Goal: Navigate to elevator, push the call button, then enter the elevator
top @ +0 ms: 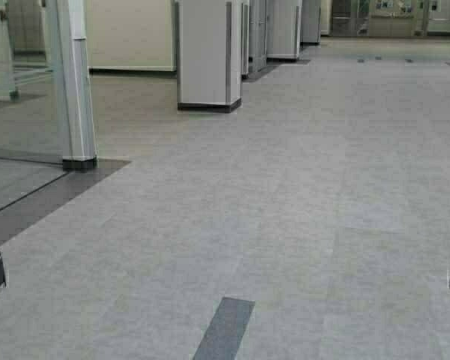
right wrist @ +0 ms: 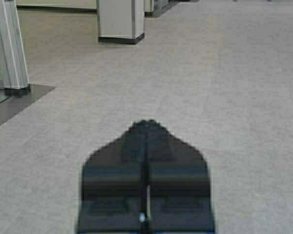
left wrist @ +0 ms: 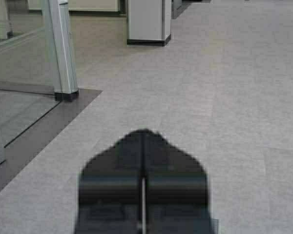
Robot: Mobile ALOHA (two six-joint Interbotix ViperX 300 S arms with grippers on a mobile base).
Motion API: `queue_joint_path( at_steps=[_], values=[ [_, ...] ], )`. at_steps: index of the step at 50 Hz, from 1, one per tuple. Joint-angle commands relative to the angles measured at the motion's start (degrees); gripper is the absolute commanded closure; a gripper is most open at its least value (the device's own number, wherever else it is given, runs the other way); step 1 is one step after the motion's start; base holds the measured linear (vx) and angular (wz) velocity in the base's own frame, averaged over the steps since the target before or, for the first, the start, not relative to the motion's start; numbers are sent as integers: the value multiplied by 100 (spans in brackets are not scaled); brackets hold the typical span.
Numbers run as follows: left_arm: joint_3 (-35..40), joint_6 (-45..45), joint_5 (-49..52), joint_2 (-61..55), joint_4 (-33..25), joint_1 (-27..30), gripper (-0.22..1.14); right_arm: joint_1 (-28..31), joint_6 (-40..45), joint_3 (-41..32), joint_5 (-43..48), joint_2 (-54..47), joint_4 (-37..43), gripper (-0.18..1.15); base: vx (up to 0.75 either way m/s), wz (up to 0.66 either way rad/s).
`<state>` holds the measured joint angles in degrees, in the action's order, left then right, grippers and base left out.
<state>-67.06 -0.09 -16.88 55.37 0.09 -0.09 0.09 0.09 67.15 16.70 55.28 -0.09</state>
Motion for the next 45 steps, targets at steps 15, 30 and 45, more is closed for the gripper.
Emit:
queue_joint_path(
  at_steps=[15, 30, 45],
  values=[
    [-79, -132, 123, 9, -79, -35, 89, 26, -9, 44, 53, -62, 0, 92, 2, -3],
    [-88, -105, 70, -316, -70, -35, 89, 26, -35, 35, 141, -642, 0, 92, 8, -9],
    [-88, -167, 44, -211, -70, -35, 89, 26, 0, 44, 141, -615, -9, 92, 25, -15]
  ],
)
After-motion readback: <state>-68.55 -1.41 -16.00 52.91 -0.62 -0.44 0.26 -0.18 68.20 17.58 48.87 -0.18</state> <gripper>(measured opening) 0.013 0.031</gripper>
